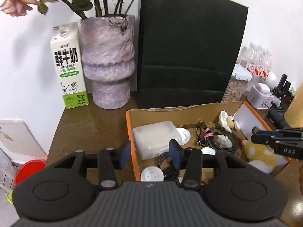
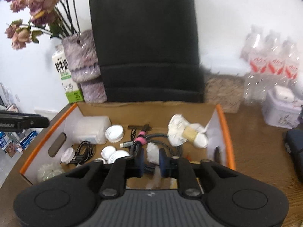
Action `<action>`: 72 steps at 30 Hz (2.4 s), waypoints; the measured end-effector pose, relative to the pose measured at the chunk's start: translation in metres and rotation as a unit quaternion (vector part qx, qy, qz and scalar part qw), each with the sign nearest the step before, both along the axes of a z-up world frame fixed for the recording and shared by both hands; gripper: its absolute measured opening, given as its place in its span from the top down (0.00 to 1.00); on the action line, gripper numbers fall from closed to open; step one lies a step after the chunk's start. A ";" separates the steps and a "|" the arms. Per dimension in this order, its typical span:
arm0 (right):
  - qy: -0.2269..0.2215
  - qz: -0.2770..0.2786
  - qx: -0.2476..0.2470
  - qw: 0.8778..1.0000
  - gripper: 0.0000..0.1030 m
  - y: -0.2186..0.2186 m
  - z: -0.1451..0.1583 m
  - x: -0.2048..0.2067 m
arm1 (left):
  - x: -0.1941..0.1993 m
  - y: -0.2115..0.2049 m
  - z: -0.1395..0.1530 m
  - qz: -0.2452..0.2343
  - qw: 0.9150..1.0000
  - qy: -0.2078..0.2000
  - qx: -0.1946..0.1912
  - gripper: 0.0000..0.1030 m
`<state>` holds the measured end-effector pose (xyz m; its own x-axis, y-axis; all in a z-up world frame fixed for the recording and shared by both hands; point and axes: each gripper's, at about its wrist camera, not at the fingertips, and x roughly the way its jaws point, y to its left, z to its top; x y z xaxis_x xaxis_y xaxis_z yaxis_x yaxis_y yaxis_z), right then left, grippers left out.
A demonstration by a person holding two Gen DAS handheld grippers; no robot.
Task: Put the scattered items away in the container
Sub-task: 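Move both tools back toward the purple cloth bag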
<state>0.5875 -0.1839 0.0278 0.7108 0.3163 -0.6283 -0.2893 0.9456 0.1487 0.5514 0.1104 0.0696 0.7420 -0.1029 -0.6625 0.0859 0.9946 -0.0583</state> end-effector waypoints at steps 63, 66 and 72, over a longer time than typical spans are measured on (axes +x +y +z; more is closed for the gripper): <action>-0.113 0.016 -0.031 0.993 0.10 -0.022 -0.040 -0.470 | -0.450 -0.111 -0.085 0.126 0.989 -0.077 -0.008 0.04; -0.109 0.012 -0.025 0.994 0.10 -0.022 -0.042 -0.465 | -0.447 -0.108 -0.086 0.128 0.989 -0.075 -0.009 0.04; -0.103 0.023 -0.025 0.994 0.12 -0.016 -0.048 -0.460 | -0.440 -0.109 -0.093 0.113 0.991 -0.070 -0.005 0.04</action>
<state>0.1279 -0.2001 -0.0205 0.8114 0.3234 -0.4869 -0.3524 0.9352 0.0339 0.1115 0.0015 -0.0231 0.8312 0.0716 -0.5514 -0.1321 0.9887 -0.0708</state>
